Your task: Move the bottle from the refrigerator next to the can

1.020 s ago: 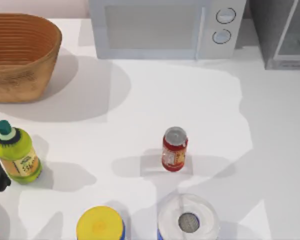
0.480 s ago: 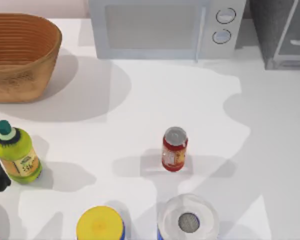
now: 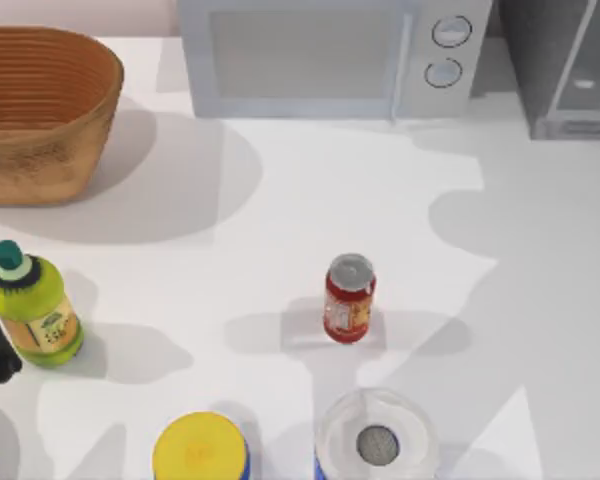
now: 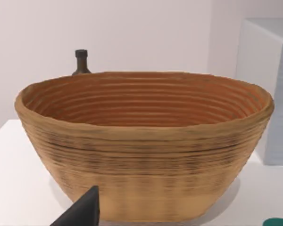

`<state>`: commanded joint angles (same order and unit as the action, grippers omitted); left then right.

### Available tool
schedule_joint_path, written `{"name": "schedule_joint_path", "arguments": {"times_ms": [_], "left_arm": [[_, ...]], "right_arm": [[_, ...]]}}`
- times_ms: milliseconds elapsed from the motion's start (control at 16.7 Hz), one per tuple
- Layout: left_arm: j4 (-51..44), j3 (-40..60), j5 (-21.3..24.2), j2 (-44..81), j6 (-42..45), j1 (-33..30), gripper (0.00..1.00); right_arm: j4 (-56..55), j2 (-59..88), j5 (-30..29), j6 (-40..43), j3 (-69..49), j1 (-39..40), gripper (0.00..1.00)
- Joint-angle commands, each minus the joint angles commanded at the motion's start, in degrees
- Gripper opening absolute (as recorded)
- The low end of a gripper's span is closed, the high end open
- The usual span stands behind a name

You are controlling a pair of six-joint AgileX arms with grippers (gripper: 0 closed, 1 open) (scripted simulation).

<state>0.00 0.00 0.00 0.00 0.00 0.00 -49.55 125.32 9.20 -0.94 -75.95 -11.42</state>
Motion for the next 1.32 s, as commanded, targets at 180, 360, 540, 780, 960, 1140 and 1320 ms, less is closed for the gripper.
{"name": "schedule_joint_path", "arguments": {"times_ms": [180,360,540,780,960,1140,1320], "left_arm": [[0.0,0.0,0.0,0.0,0.0,0.0,1.00],[0.0,0.0,0.0,0.0,0.0,0.0,1.00],[0.0,0.0,0.0,0.0,0.0,0.0,1.00],[0.0,0.0,0.0,0.0,0.0,0.0,1.00],[0.0,0.0,0.0,0.0,0.0,0.0,1.00],[0.0,0.0,0.0,0.0,0.0,0.0,1.00],[0.0,0.0,0.0,0.0,0.0,0.0,1.00]], "right_arm": [[-2.2,-4.0,0.8,0.0,5.7,-0.7,0.00],[-5.7,-10.0,2.0,0.0,16.3,-1.7,0.00],[-9.5,-16.4,3.3,-0.1,27.6,-2.8,0.00],[-13.0,-22.1,4.4,-0.2,35.5,-4.0,0.00],[-13.2,-22.5,4.4,-0.2,35.9,-4.0,0.00],[-13.2,-22.1,4.3,-0.3,35.8,-3.6,0.00],[-15.6,-21.4,0.5,-0.7,37.6,0.1,0.00]]}}
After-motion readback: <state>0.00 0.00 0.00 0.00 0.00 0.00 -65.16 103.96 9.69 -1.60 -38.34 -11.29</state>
